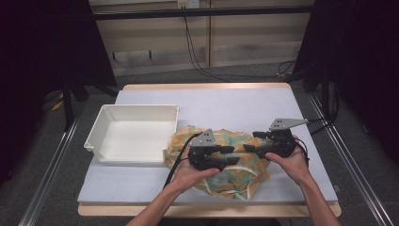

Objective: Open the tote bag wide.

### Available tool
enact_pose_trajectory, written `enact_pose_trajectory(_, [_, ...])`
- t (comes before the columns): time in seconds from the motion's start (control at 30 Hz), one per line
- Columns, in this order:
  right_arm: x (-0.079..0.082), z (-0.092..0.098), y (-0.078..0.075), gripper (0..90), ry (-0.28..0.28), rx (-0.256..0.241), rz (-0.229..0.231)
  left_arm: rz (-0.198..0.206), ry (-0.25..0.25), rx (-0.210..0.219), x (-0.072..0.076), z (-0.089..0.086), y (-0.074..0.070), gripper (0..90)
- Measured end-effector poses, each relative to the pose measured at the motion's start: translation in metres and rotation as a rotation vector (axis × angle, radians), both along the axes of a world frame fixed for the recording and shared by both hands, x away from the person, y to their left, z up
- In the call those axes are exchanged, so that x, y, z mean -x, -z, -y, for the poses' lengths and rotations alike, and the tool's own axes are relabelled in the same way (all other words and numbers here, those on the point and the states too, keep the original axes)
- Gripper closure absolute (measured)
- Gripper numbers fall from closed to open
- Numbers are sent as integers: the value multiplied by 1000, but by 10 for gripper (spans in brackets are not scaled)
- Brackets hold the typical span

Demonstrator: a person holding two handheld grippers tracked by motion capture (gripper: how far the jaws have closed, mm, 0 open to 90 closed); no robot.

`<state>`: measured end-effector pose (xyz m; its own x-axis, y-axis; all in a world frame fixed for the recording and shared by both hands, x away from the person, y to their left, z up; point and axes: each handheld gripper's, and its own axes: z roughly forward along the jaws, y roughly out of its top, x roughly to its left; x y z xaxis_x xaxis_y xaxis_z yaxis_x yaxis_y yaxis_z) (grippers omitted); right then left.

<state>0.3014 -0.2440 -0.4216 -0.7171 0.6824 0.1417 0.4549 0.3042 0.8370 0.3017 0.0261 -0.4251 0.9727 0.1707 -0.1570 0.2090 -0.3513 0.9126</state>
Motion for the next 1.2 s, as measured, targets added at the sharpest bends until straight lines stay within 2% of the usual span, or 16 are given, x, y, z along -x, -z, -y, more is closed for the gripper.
enact_pose_trajectory(0.07, [-2, -3, 3, 306, -17, 16, -12, 15, -4, -53, 1, 5, 3, 591])
enact_pose_trajectory(0.13, [-5, -8, 8, 317, -18, 47, -29, 19, -3, -75, 0, 8, 7, 567])
enact_pose_trajectory(0.2, [-9, -9, 13, 337, -18, 52, -44, 24, -13, -115, 0, 10, 11, 536])
enact_pose_trajectory(0.23, [-11, -9, 15, 368, -12, 51, -55, 28, -8, -112, 0, 11, 13, 523])
enact_pose_trajectory(0.37, [-20, -6, 26, 437, 0, 36, -90, 58, -12, -149, 3, 14, 18, 521])
enact_pose_trajectory(0.47, [-24, -11, 28, 545, -7, 59, -103, 81, -19, -169, 5, 16, 17, 650])
enact_pose_trajectory(0.53, [-26, -12, 27, 677, 8, 58, -97, 98, -4, -178, 6, 14, 16, 758])
enact_pose_trajectory(0.63, [-31, -9, 25, 824, 27, 27, -91, 89, 18, -171, 9, 14, 14, 893])
enact_pose_trajectory(0.7, [-36, -8, 22, 858, 36, 15, -88, 61, 37, -146, 12, 13, 12, 900])
enact_pose_trajectory(0.77, [-40, -8, 20, 871, 50, 5, -81, 68, 56, -142, 17, 13, 9, 900])
enact_pose_trajectory(0.8, [-42, -7, 19, 874, 56, -1, -76, 51, 73, -124, 22, 13, 8, 900])
enact_pose_trajectory(0.9, [-52, -6, 17, 883, 85, -26, -72, 37, 147, -110, 38, 16, 4, 900])
enact_pose_trajectory(0.93, [-57, -6, 18, 885, 98, -32, -72, 20, 166, -101, 43, 18, 4, 900])
enact_pose_trajectory(0.97, [-61, -6, 18, 886, 107, -42, -79, 25, 178, -114, 46, 18, 4, 900])
enact_pose_trajectory(1.03, [-67, -7, 20, 888, 113, -45, -74, 12, 204, -104, 54, 18, 8, 900])
enact_pose_trajectory(1.2, [-80, -9, 27, 892, 146, -37, -88, -16, 197, -105, 65, 17, 21, 900])
